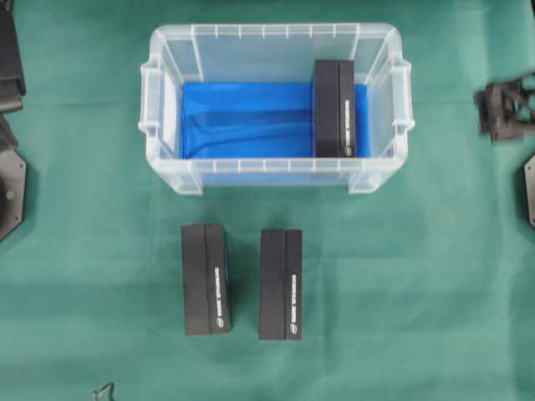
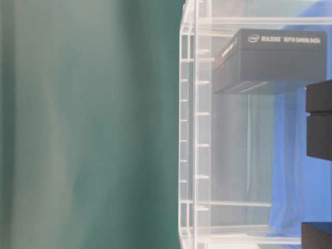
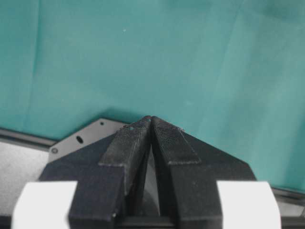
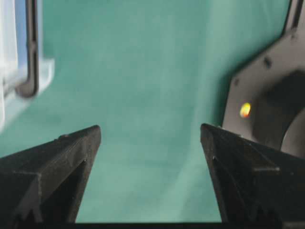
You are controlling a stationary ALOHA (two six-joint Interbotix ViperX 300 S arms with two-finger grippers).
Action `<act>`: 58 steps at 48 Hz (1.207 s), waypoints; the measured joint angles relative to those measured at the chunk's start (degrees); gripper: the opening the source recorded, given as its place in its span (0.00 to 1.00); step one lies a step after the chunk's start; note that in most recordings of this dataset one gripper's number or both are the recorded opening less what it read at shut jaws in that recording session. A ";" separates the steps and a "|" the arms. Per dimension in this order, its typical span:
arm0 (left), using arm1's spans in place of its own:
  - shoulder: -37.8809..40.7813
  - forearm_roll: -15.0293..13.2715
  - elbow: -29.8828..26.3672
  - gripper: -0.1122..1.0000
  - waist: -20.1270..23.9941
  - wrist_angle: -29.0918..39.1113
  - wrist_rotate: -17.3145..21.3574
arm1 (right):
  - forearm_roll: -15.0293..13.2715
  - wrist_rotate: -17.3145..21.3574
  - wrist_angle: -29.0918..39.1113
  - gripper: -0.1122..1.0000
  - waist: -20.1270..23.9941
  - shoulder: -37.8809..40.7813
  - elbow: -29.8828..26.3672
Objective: Take the box out of the case with the right arm.
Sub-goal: 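Raise the right gripper and withdraw it to the right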
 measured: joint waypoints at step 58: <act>0.18 0.00 0.00 0.20 0.00 -0.62 0.09 | 4.22 -10.55 -7.03 0.90 -12.48 4.31 -0.62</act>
